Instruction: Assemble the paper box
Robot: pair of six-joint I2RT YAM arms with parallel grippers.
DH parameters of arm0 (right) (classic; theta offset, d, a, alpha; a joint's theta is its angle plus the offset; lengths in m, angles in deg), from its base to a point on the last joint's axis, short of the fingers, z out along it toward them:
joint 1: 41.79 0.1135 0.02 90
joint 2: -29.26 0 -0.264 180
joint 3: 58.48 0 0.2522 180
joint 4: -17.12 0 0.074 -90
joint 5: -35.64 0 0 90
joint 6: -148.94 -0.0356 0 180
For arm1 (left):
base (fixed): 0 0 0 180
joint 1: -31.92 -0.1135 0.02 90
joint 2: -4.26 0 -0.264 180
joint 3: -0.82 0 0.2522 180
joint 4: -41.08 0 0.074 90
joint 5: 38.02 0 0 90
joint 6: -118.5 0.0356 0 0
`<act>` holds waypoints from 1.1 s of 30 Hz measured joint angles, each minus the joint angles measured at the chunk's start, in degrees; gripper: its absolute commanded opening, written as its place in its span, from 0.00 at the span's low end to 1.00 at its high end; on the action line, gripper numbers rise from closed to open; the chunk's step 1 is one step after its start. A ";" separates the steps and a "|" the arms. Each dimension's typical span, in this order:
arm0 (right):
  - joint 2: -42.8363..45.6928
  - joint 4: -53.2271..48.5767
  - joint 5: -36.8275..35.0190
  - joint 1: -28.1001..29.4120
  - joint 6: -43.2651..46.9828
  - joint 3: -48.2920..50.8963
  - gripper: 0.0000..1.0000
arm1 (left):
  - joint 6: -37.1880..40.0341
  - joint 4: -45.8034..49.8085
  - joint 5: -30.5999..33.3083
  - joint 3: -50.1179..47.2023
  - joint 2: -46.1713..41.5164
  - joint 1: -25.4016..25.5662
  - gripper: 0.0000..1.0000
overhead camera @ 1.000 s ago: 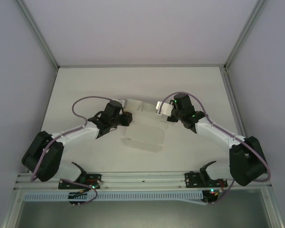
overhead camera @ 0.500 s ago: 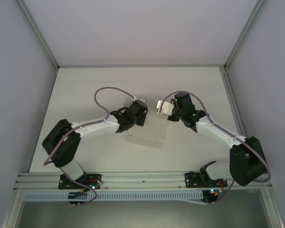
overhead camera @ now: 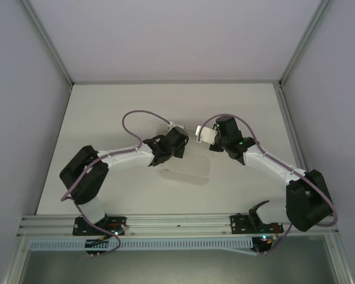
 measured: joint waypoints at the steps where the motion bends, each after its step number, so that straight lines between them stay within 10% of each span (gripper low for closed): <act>1: -0.04 0.22 -0.35 0.22 0.07 0.02 0.00 | -0.44 -1.36 -1.44 -1.33 -0.68 -0.74 0.20; 10: -1.51 7.17 -3.85 1.97 3.52 1.75 0.00 | -1.44 -3.50 -9.01 -11.98 -19.96 -4.98 0.98; 18: -4.74 17.03 -9.01 3.80 8.17 5.95 0.00 | -3.04 1.90 -10.82 -13.92 -31.71 -17.09 1.00; 33: -14.03 50.10 -17.09 5.73 21.38 18.08 0.00 | -5.88 -1.36 -16.17 -17.05 -21.75 -37.40 1.00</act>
